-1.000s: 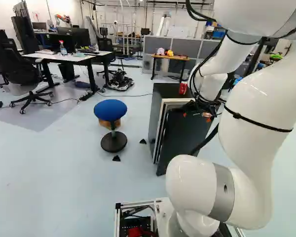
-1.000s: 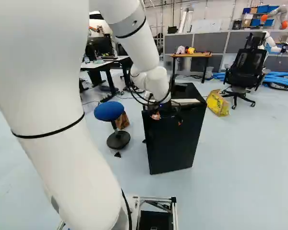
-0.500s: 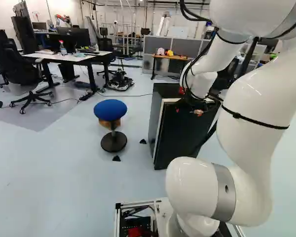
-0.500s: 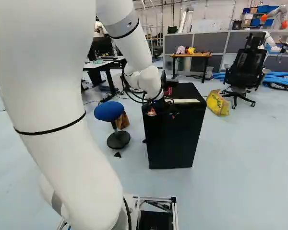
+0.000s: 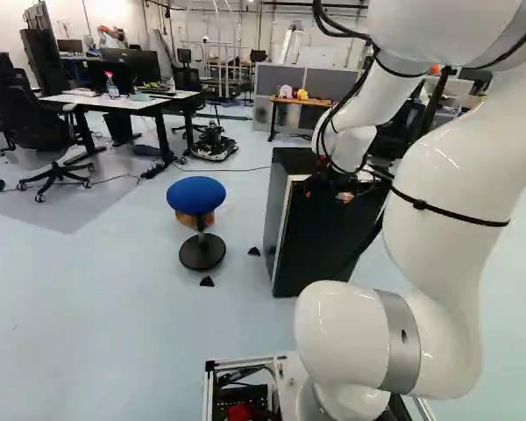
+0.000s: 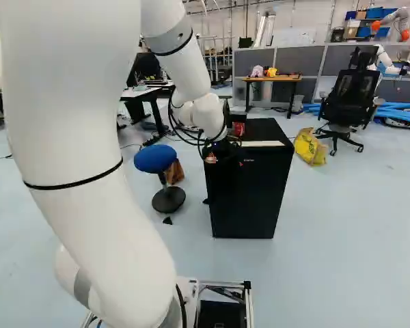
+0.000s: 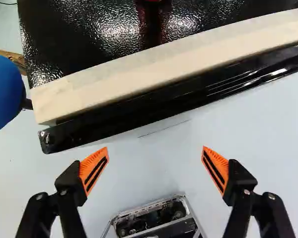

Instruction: Grab a drink from the fridge

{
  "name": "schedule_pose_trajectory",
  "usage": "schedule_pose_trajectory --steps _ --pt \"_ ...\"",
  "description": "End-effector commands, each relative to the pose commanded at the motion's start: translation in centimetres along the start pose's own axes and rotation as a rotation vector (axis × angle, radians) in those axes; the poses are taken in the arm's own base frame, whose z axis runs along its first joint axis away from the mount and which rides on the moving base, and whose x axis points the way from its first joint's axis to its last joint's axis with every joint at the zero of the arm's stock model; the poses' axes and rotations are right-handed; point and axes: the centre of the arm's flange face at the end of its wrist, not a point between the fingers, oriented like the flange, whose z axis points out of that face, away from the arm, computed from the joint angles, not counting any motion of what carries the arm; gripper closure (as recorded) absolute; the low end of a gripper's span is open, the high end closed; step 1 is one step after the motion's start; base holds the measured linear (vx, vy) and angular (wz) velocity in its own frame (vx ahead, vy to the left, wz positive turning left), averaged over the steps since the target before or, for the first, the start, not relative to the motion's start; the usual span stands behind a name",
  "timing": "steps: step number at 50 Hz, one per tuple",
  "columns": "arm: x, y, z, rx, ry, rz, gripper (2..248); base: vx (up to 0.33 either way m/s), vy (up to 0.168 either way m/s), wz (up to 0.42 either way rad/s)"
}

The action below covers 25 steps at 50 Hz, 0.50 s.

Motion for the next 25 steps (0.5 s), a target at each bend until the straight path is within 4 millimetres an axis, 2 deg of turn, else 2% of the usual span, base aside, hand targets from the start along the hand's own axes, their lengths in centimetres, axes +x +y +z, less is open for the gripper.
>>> schedule_pose_trajectory --steps 25 --pt "0.05 0.02 0.0 -0.002 0.005 -0.013 3 0.0 0.0 0.0"
